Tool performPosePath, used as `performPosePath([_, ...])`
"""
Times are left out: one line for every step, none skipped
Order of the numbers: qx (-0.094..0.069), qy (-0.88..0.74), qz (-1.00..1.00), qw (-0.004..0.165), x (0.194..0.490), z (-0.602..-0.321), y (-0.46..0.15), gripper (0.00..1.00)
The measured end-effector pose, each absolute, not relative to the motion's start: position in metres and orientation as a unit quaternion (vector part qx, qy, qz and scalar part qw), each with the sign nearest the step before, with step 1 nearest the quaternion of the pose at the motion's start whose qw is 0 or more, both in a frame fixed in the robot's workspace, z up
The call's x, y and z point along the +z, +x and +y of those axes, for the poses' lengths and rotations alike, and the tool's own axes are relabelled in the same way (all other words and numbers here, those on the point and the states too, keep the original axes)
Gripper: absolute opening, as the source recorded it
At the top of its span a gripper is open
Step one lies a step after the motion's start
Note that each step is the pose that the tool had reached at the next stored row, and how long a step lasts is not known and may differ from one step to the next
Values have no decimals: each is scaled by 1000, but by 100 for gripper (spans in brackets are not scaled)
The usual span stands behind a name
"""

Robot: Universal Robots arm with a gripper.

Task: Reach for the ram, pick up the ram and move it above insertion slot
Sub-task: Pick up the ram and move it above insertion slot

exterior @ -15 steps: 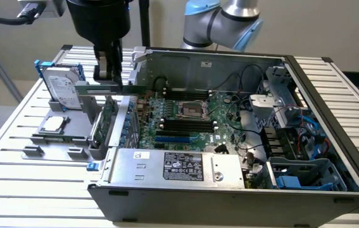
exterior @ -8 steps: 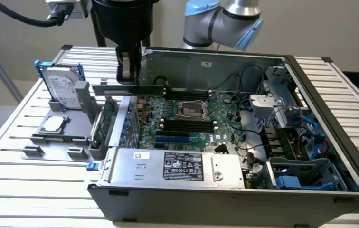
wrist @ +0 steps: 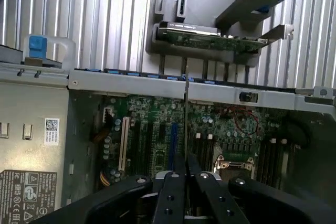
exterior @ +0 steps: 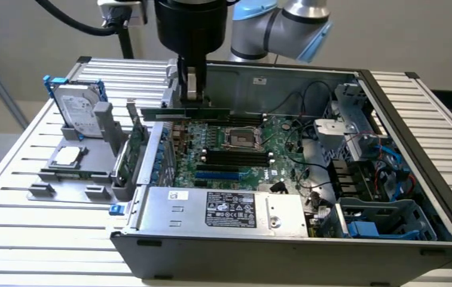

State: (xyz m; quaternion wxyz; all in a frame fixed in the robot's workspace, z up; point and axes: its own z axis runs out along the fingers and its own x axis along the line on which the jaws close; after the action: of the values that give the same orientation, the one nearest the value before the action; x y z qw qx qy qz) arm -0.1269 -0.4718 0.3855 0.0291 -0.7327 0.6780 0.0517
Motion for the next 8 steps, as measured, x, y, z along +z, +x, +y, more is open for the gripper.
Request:
performPosePath([52,-733,678,29,386,-472,-122,13])
performPosePath([52,-733,678,29,386,-472,-118,13])
performPosePath([52,-733,678,29,386,-472,-113,13])
performPosePath([52,-733,678,29,386,-471,-109,13])
performPosePath([52,-733,678,29,386,-471,-104,13])
performPosePath([52,-733,678,29,386,-470,-100,13])
performPosePath([52,-733,678,29,385,-470,-95,13])
performPosePath([52,-733,678,29,385,-468,-91,13])
